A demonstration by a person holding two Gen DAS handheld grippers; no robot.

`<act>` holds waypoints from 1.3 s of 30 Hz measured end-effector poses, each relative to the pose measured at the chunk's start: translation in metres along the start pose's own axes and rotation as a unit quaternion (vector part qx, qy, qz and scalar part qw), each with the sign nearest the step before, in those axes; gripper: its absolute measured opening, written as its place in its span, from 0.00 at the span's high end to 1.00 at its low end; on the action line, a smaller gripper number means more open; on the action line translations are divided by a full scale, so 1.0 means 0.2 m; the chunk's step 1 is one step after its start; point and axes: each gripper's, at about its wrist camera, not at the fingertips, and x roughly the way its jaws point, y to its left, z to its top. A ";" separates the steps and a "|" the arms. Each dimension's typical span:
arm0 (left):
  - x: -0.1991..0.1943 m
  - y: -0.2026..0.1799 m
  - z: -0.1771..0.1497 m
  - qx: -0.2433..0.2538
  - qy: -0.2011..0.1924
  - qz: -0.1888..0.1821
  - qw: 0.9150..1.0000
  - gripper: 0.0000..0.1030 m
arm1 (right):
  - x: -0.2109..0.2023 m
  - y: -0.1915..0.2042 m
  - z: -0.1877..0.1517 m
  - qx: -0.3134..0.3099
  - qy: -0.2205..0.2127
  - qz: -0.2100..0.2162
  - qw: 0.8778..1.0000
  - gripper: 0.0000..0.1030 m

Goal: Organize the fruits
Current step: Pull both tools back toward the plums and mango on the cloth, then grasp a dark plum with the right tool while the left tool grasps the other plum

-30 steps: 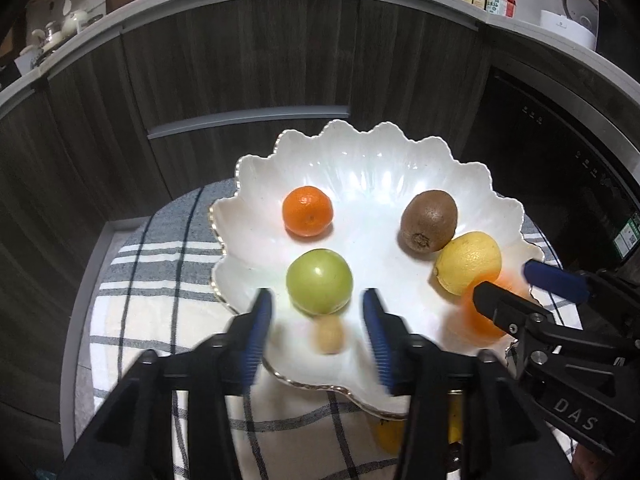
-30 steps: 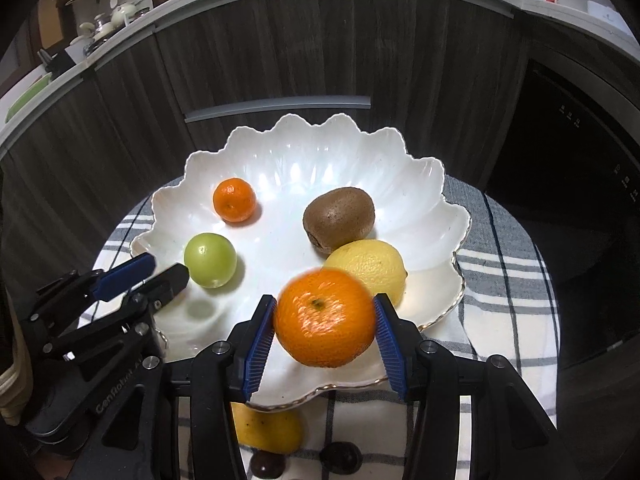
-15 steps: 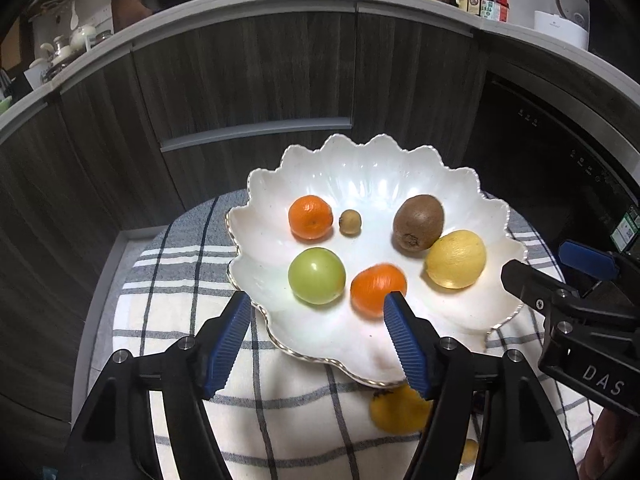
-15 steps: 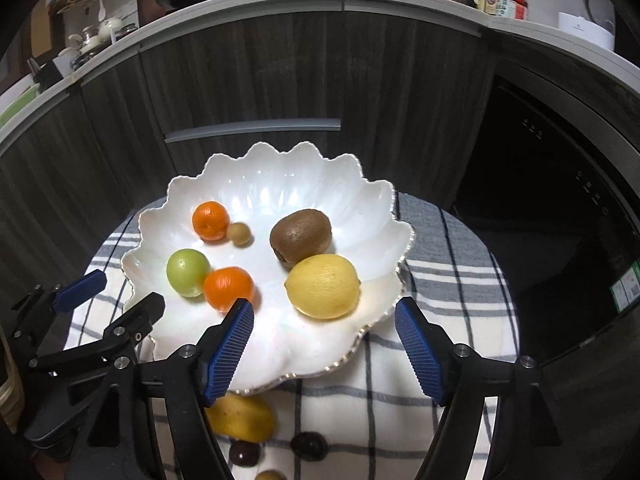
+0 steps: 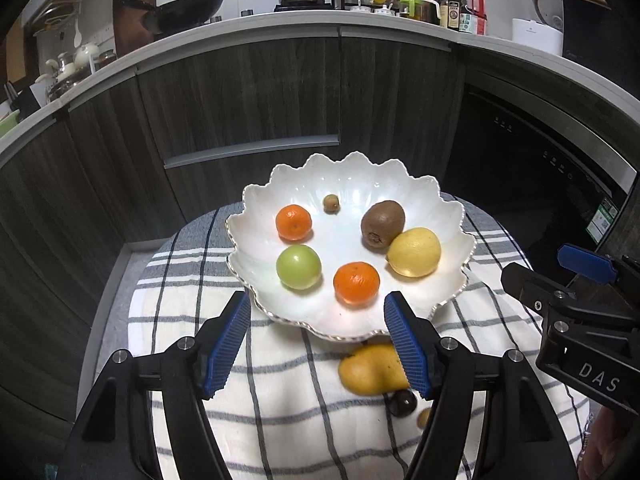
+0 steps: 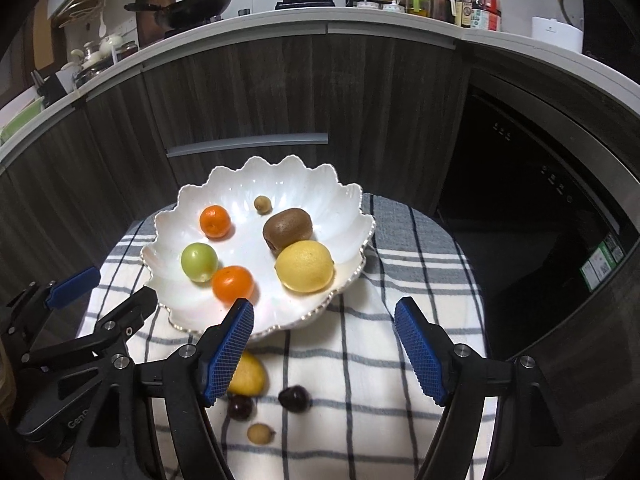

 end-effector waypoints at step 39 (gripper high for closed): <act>0.13 0.04 -0.42 -0.027 0.057 0.033 0.997 0.33 | 0.25 0.03 -0.39 -0.023 0.075 0.012 0.997 0.29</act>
